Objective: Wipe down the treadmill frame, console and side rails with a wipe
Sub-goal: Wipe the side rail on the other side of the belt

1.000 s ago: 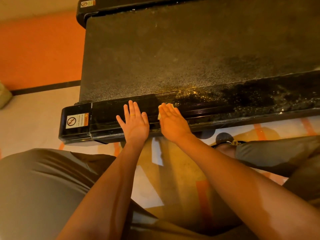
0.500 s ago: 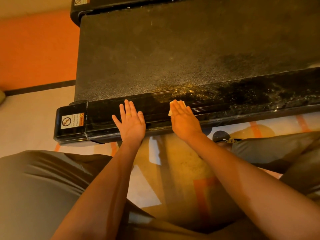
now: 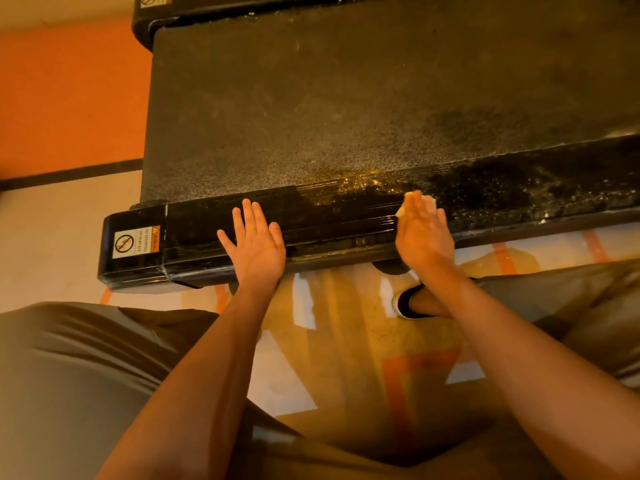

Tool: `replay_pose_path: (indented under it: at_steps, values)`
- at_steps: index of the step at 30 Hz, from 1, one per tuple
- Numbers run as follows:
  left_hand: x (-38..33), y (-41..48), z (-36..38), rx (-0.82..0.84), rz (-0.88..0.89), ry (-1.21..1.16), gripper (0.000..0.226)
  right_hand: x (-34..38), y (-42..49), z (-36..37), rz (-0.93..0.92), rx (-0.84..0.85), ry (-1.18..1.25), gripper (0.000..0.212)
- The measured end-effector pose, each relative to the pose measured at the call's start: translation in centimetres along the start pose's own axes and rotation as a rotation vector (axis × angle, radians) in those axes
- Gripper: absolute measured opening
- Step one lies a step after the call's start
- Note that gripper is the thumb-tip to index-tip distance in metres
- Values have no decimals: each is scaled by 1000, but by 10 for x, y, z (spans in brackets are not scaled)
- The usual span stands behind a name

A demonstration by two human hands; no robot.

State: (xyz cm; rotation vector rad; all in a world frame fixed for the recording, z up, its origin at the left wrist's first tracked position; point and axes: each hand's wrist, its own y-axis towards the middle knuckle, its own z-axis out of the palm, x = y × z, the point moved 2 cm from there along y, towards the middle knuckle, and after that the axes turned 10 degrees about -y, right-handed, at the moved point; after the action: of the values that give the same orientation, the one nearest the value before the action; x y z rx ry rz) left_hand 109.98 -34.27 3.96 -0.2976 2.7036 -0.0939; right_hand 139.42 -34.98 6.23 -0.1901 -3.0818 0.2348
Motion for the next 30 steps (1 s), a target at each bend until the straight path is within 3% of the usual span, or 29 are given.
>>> replay_pose_path:
  at_steps: [5,13,16,22,27,30]
  values:
    - [1,0,2,-14,0,-13,58,-6,3,1,80,-18,43,49]
    - [0,0,2,-25,6,-15,58,103,-24,5,-408,123,81,54]
    - [1,1,2,-20,8,-4,59,145,-9,1,-497,158,63,55]
    - [1,1,-1,11,5,-6,59,134,3,-9,-505,162,15,60]
    - [0,1,-2,22,5,-11,59,78,21,-16,-377,186,-46,58]
    - [0,0,-3,25,0,-5,59,89,19,-13,-360,187,-55,57]
